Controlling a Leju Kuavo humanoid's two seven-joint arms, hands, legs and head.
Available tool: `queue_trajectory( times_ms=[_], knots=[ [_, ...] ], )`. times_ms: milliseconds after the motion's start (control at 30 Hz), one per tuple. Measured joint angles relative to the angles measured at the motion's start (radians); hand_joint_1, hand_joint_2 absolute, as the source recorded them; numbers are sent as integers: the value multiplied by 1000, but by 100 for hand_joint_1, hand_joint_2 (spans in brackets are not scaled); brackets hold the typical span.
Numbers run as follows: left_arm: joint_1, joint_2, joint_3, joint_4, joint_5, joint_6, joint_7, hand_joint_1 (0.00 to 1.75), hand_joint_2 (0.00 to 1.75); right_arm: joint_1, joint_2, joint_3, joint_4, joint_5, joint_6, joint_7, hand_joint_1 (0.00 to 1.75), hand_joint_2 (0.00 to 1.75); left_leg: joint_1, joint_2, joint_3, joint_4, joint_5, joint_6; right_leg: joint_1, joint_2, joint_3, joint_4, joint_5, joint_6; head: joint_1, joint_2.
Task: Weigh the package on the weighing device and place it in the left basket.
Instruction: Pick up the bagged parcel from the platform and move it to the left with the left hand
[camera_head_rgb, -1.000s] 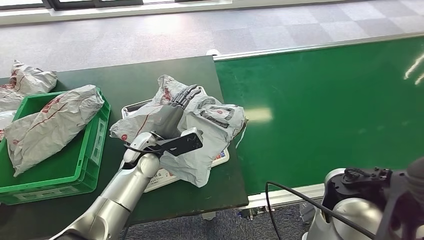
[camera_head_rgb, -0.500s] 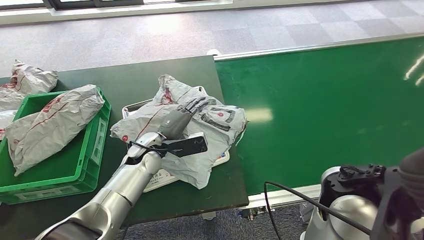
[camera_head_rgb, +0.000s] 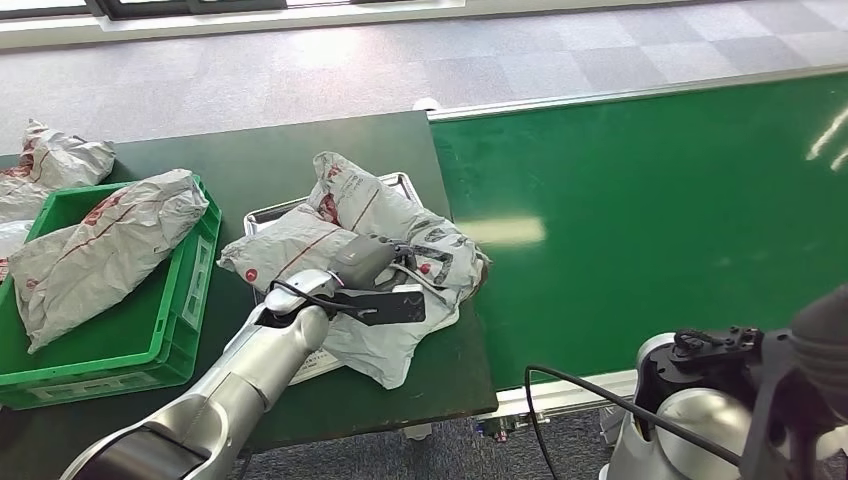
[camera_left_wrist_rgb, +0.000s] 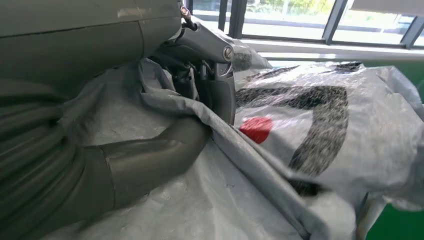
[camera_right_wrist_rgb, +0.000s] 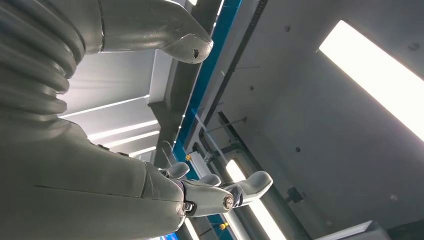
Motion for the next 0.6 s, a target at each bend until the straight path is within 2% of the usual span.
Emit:
queue_trajectory(
  times_ms=[133, 333, 600],
  knots=[
    [-4, 0, -15, 5, -15, 27, 12, 175, 175, 2, 0, 0, 0, 15, 0, 0, 0, 175, 0, 0, 0, 0, 0, 0, 0, 0, 0, 0, 0, 0, 0, 0],
    [-4, 3, -11, -34, 25, 153, -13, 175, 175, 5, 0, 0, 0, 33, 0, 0, 0, 175, 0, 0, 0, 0, 0, 0, 0, 0, 0, 0, 0, 0, 0, 0],
    [-4, 6, -8, -59, 33, 171, -15, 175, 175, 5, 0, 0, 0, 34, 0, 0, 0, 175, 0, 0, 0, 0, 0, 0, 0, 0, 0, 0, 0, 0, 0, 0]
  ],
)
